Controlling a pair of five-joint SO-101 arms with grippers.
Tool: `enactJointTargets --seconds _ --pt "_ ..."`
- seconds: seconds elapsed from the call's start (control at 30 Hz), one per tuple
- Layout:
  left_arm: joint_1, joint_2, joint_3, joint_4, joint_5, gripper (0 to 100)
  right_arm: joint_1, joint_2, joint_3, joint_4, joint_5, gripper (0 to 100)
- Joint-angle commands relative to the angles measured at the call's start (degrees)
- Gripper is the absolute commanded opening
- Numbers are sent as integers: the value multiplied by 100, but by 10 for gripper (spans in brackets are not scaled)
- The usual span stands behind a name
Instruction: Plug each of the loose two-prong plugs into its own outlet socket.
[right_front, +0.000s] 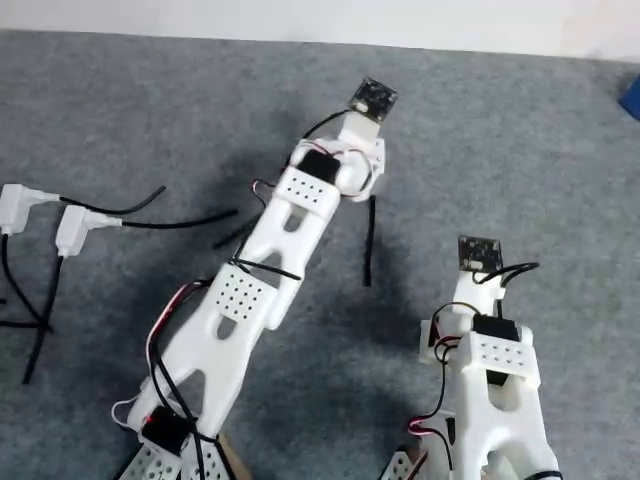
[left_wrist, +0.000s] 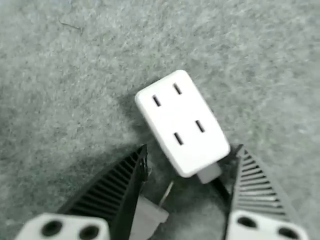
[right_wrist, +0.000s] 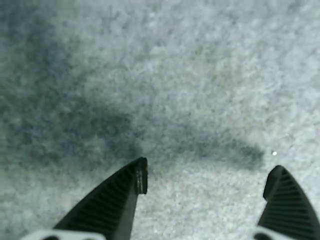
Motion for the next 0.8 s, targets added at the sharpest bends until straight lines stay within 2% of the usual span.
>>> enactJointTargets --seconds 0.0,0.07,0.27,0.43,0.6,0.63,0.77 --pt "127 -4 -75 -105 -343 123 -40 22 -22 -84 -9 357" --pt "127 -4 -75 -79 -580 8 -40 31 -22 -84 -9 357" --pt "277 -31 -110 325 -659 6 -40 31 -22 -92 -9 357" --pt "699 -611 -840 1978 -686 11 -40 31 84 -242 -9 357" --pt "1191 -1516 -1288 3877 -1626 11 -40 31 145 -277 -9 357" --pt "1253 -1675 -1244 4105 -1635 9 -40 40 145 -286 -9 357" --pt "1182 -2527 31 4088 -1653 11 48 40 145 -286 -9 357"
